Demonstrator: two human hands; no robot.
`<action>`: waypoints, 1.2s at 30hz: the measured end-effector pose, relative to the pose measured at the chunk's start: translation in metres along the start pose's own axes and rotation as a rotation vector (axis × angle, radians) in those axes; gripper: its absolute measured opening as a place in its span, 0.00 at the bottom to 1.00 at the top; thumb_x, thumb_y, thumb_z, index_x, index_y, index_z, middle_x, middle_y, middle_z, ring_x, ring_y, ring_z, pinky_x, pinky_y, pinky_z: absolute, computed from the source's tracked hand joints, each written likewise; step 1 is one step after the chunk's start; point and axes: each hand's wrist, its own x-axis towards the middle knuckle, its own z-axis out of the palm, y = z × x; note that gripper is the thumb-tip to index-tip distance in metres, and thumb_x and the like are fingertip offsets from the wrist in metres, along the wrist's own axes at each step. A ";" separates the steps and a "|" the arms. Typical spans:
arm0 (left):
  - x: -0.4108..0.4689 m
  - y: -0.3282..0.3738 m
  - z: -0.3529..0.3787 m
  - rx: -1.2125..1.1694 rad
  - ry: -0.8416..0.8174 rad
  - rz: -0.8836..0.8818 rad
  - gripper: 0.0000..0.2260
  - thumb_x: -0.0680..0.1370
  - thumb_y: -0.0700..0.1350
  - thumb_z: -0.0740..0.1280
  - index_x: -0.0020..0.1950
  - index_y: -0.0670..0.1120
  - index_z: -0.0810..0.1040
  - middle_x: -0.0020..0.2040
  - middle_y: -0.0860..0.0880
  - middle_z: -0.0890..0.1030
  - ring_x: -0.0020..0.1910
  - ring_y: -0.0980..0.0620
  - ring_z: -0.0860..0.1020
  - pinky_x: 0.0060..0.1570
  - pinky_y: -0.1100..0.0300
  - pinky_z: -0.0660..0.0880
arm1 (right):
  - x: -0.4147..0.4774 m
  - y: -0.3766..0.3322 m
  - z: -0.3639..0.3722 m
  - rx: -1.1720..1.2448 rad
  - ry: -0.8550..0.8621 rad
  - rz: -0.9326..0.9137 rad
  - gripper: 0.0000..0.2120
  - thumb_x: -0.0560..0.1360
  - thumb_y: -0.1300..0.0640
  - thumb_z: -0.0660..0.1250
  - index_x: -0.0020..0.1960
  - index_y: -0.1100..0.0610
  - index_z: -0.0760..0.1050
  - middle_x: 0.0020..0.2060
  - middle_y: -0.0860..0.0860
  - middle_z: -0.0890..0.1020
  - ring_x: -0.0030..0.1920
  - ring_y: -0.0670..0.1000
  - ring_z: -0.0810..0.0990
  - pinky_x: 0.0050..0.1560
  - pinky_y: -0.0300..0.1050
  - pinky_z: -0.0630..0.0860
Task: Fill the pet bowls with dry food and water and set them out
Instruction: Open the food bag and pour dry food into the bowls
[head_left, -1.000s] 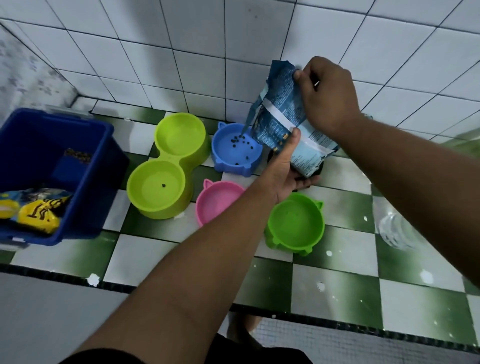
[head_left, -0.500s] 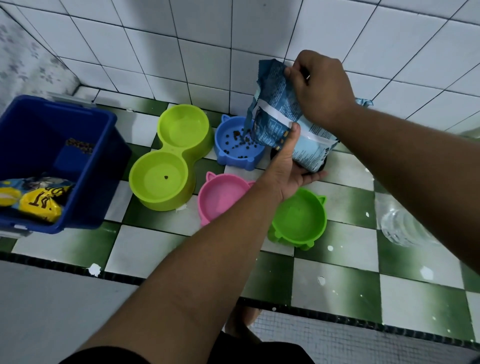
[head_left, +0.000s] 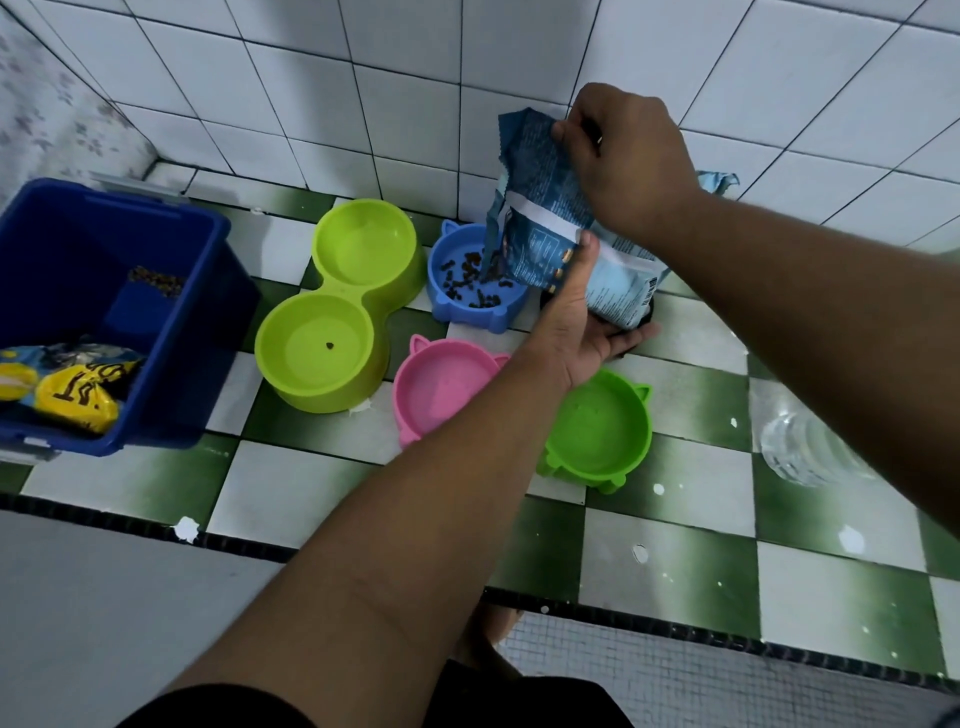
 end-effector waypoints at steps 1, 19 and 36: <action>0.000 0.000 0.000 -0.001 0.004 0.003 0.35 0.78 0.68 0.64 0.73 0.43 0.72 0.71 0.35 0.75 0.61 0.39 0.77 0.62 0.36 0.78 | 0.000 0.000 0.000 -0.003 -0.002 -0.004 0.15 0.82 0.48 0.59 0.47 0.60 0.74 0.36 0.52 0.76 0.36 0.53 0.72 0.37 0.43 0.63; 0.005 -0.003 0.000 0.012 0.022 0.029 0.34 0.78 0.68 0.64 0.74 0.43 0.71 0.70 0.35 0.75 0.67 0.37 0.76 0.61 0.36 0.78 | -0.005 0.002 0.001 0.021 0.023 -0.020 0.15 0.82 0.49 0.59 0.47 0.61 0.75 0.37 0.54 0.77 0.35 0.52 0.71 0.35 0.43 0.62; 0.006 0.007 0.003 0.048 0.044 0.021 0.33 0.79 0.69 0.62 0.71 0.44 0.72 0.68 0.35 0.76 0.64 0.36 0.77 0.55 0.37 0.81 | -0.003 0.007 0.000 0.039 0.053 0.011 0.15 0.81 0.49 0.60 0.46 0.60 0.74 0.36 0.52 0.76 0.35 0.50 0.71 0.35 0.43 0.64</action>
